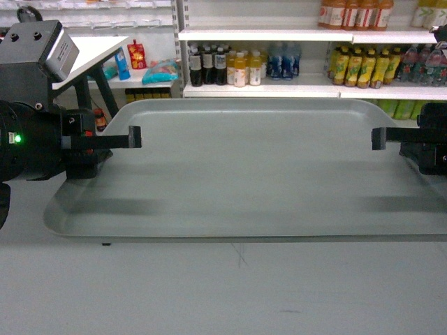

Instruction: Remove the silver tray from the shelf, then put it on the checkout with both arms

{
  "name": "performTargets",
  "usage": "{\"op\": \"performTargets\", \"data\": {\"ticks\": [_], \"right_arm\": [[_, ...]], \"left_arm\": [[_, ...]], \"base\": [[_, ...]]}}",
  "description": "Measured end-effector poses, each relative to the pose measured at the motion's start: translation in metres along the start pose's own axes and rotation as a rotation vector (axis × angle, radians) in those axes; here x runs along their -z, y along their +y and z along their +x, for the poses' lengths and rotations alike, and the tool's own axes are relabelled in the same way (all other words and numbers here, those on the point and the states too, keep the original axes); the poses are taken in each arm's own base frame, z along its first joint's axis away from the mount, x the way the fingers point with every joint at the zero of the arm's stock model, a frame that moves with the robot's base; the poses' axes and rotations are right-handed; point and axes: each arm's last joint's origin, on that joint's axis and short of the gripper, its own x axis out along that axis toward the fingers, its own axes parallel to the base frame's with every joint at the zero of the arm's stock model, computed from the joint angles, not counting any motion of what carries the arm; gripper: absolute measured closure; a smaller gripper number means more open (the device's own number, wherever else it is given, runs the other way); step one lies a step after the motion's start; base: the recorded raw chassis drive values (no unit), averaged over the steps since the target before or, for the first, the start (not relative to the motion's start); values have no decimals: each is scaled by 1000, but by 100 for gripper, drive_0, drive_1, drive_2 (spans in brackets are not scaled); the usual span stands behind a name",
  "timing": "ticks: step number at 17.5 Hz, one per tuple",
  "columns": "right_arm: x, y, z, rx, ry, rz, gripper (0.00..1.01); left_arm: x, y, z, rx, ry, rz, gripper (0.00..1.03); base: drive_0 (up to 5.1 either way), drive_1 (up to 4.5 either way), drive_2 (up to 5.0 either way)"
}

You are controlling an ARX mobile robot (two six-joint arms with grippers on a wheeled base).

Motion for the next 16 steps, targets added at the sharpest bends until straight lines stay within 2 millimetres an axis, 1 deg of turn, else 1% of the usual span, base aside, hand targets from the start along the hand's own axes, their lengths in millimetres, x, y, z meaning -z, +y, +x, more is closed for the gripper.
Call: {"op": "performTargets", "data": {"ticks": [11, 16], "right_arm": [[0, 0, 0, 0, -1, 0, 98], [0, 0, 0, -1, -2, 0, 98]], "left_arm": [[0, 0, 0, 0, -2, 0, 99], [0, 0, 0, 0, -1, 0, 99]], "base": [[-491, 249, 249], [-485, 144, 340]]}}
